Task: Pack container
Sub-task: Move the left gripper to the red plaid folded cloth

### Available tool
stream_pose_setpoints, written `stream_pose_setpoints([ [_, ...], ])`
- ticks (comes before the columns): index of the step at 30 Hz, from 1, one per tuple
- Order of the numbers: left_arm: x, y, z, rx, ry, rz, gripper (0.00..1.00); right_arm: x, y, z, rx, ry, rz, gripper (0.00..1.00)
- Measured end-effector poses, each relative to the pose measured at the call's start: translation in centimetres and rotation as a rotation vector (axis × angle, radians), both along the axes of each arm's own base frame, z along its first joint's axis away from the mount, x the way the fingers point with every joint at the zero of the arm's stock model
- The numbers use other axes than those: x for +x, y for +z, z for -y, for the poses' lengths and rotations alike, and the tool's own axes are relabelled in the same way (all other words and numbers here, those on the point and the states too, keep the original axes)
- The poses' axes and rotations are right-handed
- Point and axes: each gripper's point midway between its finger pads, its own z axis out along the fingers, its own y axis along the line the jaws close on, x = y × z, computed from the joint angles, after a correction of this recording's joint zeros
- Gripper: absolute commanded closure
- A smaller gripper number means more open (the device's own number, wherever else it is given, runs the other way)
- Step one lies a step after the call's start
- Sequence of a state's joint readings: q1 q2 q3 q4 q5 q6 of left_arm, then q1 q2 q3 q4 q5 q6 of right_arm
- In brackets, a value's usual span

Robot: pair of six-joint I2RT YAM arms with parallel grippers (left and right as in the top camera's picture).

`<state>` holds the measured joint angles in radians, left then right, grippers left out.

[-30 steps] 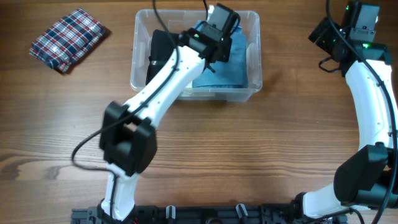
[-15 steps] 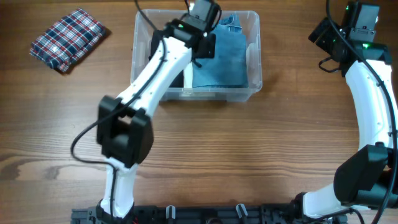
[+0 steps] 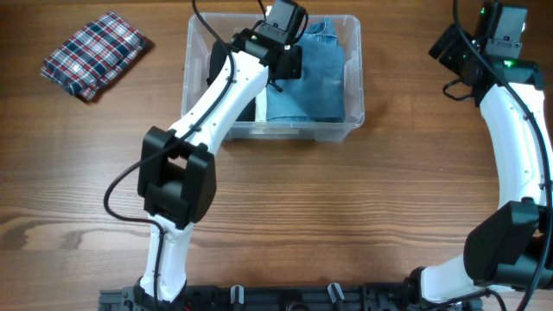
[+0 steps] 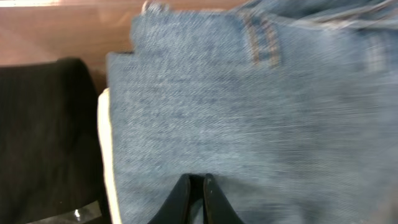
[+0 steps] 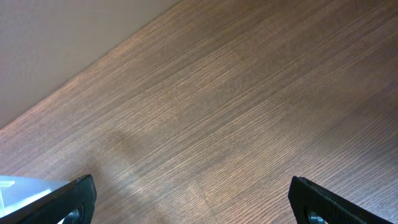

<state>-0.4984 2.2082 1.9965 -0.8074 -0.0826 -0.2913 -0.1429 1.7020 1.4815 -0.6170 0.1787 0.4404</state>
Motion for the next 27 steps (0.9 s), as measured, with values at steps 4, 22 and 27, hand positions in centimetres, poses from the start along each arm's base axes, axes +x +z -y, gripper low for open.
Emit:
stream_pose_setpoints([
  [4,-0.7,3.1,1.2,-0.047,-0.025,0.044,0.8,0.0,0.0,0.0,0.0,0.0,0.0,0.0],
  [22,-1.6,21.7,-14.0,0.201,0.336,0.468,0.0,0.0,0.0,0.0,0.0,0.0,0.0,0.0],
  [27,-0.4,20.1,-24.4,0.222,0.493,0.376,0.04,0.0,0.0,0.0,0.001,0.0,0.0,0.0],
])
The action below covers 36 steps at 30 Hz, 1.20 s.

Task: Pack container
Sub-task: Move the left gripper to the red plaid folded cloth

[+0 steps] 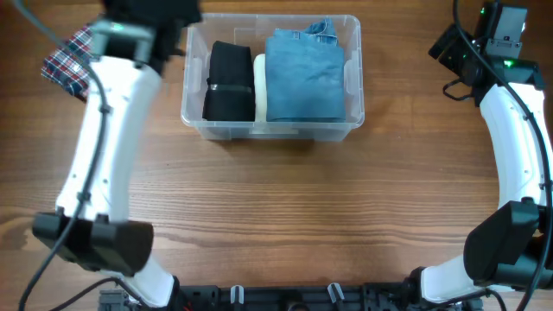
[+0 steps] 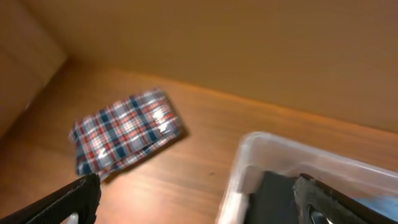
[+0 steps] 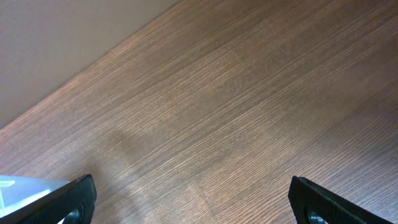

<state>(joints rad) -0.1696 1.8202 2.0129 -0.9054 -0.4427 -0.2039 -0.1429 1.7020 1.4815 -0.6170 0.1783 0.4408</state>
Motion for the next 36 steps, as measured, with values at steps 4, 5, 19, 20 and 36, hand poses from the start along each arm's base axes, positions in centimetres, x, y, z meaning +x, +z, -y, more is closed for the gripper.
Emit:
stream_pose_setpoints([
  [4,1.5,-3.2,-5.3,-0.125,0.024,-0.056,0.41,0.0,0.0,0.0,0.0,0.0,0.0,0.0],
  [5,1.9,-3.9,-6.6,-0.159,0.024,-0.061,0.7,0.0,0.0,0.0,0.0,0.001,0.0,0.0],
  [19,7.8,-16.4,-11.9,-0.328,0.024,-0.151,0.96,0.0,0.0,0.0,0.001,0.002,0.001,0.0],
  [20,7.9,-17.4,-12.0,-0.328,0.028,-0.165,0.96,0.0,0.0,0.0,0.001,0.002,0.0,0.0],
  [36,6.4,-19.1,-24.5,-0.13,0.347,-0.116,0.96,0.0,0.0,0.0,0.001,0.002,0.001,0.0],
])
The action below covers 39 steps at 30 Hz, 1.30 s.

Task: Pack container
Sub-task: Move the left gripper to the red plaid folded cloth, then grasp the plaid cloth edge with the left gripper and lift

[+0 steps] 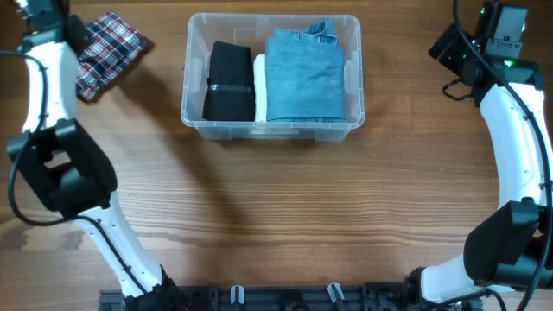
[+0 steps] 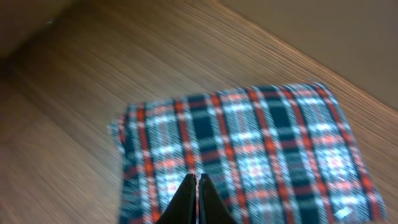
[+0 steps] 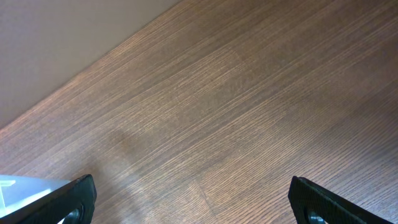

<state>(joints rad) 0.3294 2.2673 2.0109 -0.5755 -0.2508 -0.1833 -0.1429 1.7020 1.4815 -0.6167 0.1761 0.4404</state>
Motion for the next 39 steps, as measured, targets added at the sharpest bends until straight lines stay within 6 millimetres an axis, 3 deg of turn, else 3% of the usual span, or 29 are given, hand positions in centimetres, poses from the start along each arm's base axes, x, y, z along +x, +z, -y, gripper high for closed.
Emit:
stream_pose_setpoints([
  [3,-0.7,-1.1,-1.7,-0.019,0.005,-0.015,0.96,0.0,0.0,0.0,0.0,0.0,0.0,0.0],
  [8,-1.5,-5.2,-3.4,-0.067,0.014,-0.073,0.96,0.0,0.0,0.0,0.0,0.0,0.0,0.0],
  [14,-1.6,-8.0,-2.3,-0.134,-0.024,-0.112,0.96,0.0,0.0,0.0,0.0,0.0,0.0,0.0],
  [22,-3.7,-10.6,0.7,-0.265,-0.075,-0.228,0.96,0.0,0.0,0.0,0.0,0.0,0.0,0.0],
  [31,-5.0,-11.4,6.8,-0.366,-0.167,-0.359,0.96,0.0,0.0,0.0,0.0,0.0,0.0,0.0],
  [32,-5.0,-11.4,8.6,-0.385,-0.201,-0.376,0.96,0.0,0.0,0.0,0.0,0.0,0.0,0.0],
  [39,-4.4,-11.3,15.2,-0.406,-0.322,-0.422,0.96,0.0,0.0,0.0,0.0,0.0,0.0,0.0],
])
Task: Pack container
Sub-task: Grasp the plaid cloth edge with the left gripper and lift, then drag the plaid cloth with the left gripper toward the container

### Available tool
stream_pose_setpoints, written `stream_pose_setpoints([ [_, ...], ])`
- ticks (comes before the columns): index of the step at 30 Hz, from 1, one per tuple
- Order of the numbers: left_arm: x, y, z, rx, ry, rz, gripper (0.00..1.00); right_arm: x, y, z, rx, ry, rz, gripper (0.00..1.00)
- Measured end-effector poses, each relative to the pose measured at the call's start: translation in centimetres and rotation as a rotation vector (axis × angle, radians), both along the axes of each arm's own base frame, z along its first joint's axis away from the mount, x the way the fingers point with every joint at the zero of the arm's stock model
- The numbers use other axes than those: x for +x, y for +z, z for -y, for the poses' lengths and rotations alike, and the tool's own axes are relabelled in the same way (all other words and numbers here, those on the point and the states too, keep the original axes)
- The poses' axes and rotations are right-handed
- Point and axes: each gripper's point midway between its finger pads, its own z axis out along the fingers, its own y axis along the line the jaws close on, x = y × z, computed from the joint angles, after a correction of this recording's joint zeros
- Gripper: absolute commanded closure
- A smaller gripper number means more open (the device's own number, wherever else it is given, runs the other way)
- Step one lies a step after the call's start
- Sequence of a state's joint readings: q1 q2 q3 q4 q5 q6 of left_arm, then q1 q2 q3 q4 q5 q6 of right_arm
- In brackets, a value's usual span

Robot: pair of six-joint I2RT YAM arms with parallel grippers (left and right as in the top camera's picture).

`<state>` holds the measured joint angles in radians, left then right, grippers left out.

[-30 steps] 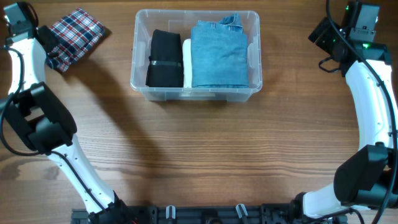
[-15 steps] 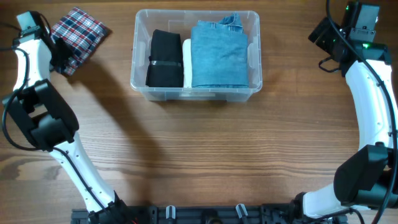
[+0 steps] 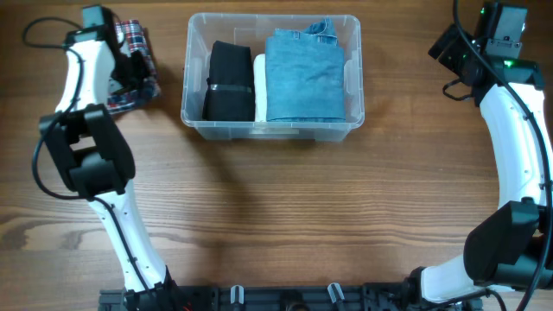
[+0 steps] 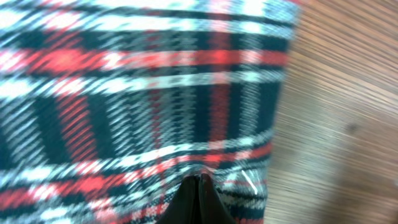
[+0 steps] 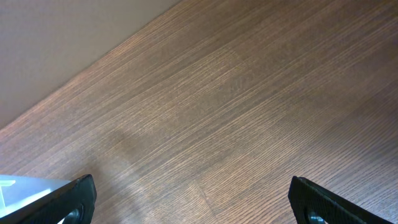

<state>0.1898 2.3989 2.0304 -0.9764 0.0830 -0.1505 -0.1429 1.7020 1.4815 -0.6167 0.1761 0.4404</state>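
Observation:
The plaid cloth (image 3: 138,91) lies bunched at the far left of the table, just left of the clear plastic container (image 3: 355,86). It fills the left wrist view (image 4: 155,93). My left gripper (image 4: 199,182) is shut, its tips pinching a pucker of the plaid near the cloth's edge; from overhead the left gripper (image 3: 128,66) sits on top of the cloth. The container holds folded blue jeans (image 3: 302,73), a black garment (image 3: 229,82) and a white item (image 3: 260,86) between them. My right gripper (image 5: 196,198) is open over bare wood at the far right.
The wooden table (image 3: 285,216) stretches in front of the container. The right arm (image 3: 510,130) stands along the right edge, and the left arm (image 3: 86,155) runs down the left side.
The left gripper was shut above the flat plaid cloth; now it is down on the cloth's edge and pinches it. The cloth is bunched and sits further right. The right arm has not moved.
My left gripper was shut over the jeans in the container. Then it was open, up at the container's left with the plaid cloth beyond. Then it was shut above the cloth, and now it pinches the cloth. The right gripper stayed open throughout.

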Motion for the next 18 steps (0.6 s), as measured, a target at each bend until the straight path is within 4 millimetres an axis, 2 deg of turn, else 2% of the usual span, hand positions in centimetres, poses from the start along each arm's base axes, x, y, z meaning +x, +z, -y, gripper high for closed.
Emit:
stream_pose_setpoints([
  [1,0.1,0.1,0.8,-0.006,-0.015,0.003,0.89,0.0,0.0,0.0,0.0,0.0,0.0,0.0],
  [3,0.5,0.4,1.6,-0.013,-0.035,0.019,0.62,0.0,0.0,0.0,0.0,0.0,0.0,0.0],
  [5,0.8,1.0,1.9,-0.016,-0.044,0.04,0.46,0.0,0.0,0.0,0.0,0.0,0.0,0.0],
  [6,1.1,1.6,2.0,-0.017,-0.044,0.061,0.21,0.0,0.0,0.0,0.0,0.0,0.0,0.0],
  [7,1.3,2.3,1.9,-0.014,-0.046,0.082,0.16,0.0,0.0,0.0,0.0,0.0,0.0,0.0],
  [9,2.1,3.9,1.3,-0.004,-0.038,0.137,0.13,0.0,0.0,0.0,0.0,0.0,0.0,0.0],
  [11,2.5,5.8,0.2,0.008,-0.02,0.189,0.01,0.0,0.0,0.0,0.0,0.0,0.0,0.0],
  [14,2.7,8.3,-2.6,0.028,0.027,0.255,0.0,0.0,0.0,0.0,0.0,0.0,0.0,0.0],
  [18,2.1,8.6,-6.2,0.027,0.118,0.268,0.0,0.0,0.0,0.0,0.0,0.0,0.0,0.0],
])
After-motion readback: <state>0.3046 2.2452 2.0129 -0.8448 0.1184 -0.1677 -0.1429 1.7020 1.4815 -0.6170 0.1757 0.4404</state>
